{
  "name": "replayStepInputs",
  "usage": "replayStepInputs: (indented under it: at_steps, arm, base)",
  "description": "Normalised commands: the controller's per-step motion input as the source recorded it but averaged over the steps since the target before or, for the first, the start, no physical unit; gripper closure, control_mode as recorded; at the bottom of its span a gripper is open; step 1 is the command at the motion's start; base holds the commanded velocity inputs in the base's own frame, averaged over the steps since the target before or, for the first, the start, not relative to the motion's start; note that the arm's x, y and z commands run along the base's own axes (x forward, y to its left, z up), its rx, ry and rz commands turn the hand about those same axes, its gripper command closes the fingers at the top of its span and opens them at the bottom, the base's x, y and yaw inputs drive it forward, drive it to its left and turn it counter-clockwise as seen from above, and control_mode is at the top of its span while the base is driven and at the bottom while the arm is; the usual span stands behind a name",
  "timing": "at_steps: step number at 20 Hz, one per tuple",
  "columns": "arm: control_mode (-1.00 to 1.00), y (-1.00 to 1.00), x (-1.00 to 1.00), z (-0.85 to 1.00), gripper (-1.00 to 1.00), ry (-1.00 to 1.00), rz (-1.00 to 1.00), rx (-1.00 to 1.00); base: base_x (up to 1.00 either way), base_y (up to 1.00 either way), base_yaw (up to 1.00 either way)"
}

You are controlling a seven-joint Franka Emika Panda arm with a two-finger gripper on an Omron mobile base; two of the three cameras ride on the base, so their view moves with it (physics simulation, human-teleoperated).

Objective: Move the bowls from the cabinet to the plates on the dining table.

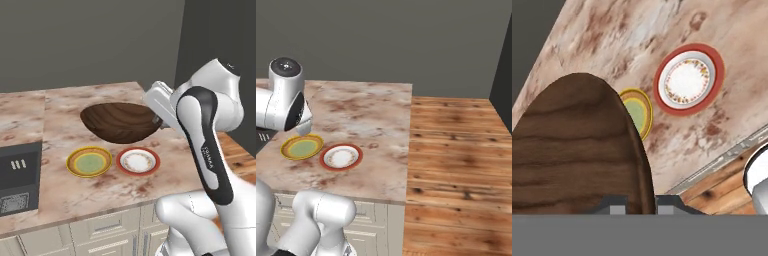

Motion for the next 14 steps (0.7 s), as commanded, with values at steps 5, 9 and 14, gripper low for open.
replayStepInputs:
  at_steps: [5,9,14]
  arm:
    - [-1.00,0.37,0.31,-0.25,1.00,0.14,0.00,-0.01]
    - [-1.00,0.27,0.30,-0.36,1.00,0.03,0.00,0.00]
    - [-1.00,0.19,0.25,-0.46,1.00,0.01,0.00,0.00]
  base:
    - [0.00,0.00,0.00]
    - [0.00,0.00,0.00]
    - [0.00,0.00,0.00]
